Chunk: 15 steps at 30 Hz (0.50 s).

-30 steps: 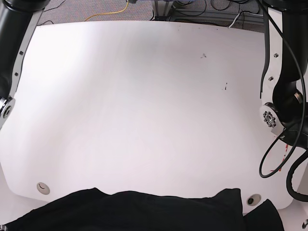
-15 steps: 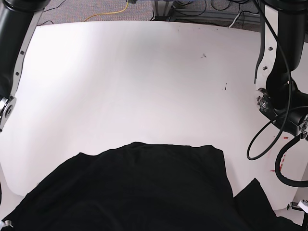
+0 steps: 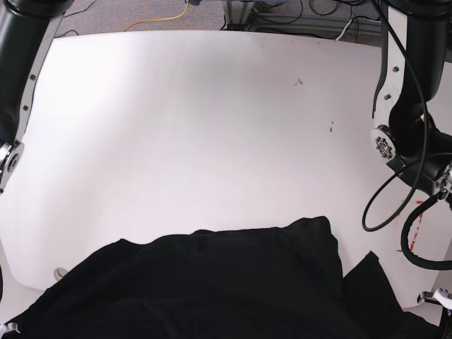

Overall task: Layout the t-shirt on the table in an organized manner, then fold the t-shirt properly
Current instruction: 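Lift the shirt with both grippers and pull it toward the table center, then lay the shirt down and release it from the left gripper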

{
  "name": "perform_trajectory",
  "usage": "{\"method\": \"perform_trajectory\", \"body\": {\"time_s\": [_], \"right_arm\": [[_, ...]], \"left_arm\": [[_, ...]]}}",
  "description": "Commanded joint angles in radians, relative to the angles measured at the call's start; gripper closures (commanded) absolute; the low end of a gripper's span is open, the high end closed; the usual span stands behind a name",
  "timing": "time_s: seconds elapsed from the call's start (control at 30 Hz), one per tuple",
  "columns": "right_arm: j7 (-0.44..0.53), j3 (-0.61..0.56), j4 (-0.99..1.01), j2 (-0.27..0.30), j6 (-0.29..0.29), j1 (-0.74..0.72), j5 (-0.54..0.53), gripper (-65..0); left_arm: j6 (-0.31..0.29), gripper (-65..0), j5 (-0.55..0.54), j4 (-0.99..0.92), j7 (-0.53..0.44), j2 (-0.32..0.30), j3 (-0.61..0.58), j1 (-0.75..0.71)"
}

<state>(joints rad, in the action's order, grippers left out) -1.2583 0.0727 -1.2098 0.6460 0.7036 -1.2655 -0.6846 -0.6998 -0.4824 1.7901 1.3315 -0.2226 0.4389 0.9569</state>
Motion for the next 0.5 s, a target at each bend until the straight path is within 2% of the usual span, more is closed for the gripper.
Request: {"method": "perform_trajectory", "body": {"time_s": [0.0,0.2,0.47], "right_arm": [[0.021,0.008,-0.012,0.015,-0.005,-0.04,0.007,0.0],[0.019,0.008,-0.012,0.015,-0.005,-0.04,0.007,0.0],[-0.033,0.019,-0.031,0.011,-0.005,-0.04,-0.002,0.0]], "left_arm": [[0.002,0.0,0.003,0.007,-0.027,-0.011,-0.001,0.012],[0.002,0.0,0.003,0.009,-0.027,-0.011,-0.001,-0.039],[0.002,0.0,0.001,0.012,-0.027,-0.011,0.002,-0.102]]}}
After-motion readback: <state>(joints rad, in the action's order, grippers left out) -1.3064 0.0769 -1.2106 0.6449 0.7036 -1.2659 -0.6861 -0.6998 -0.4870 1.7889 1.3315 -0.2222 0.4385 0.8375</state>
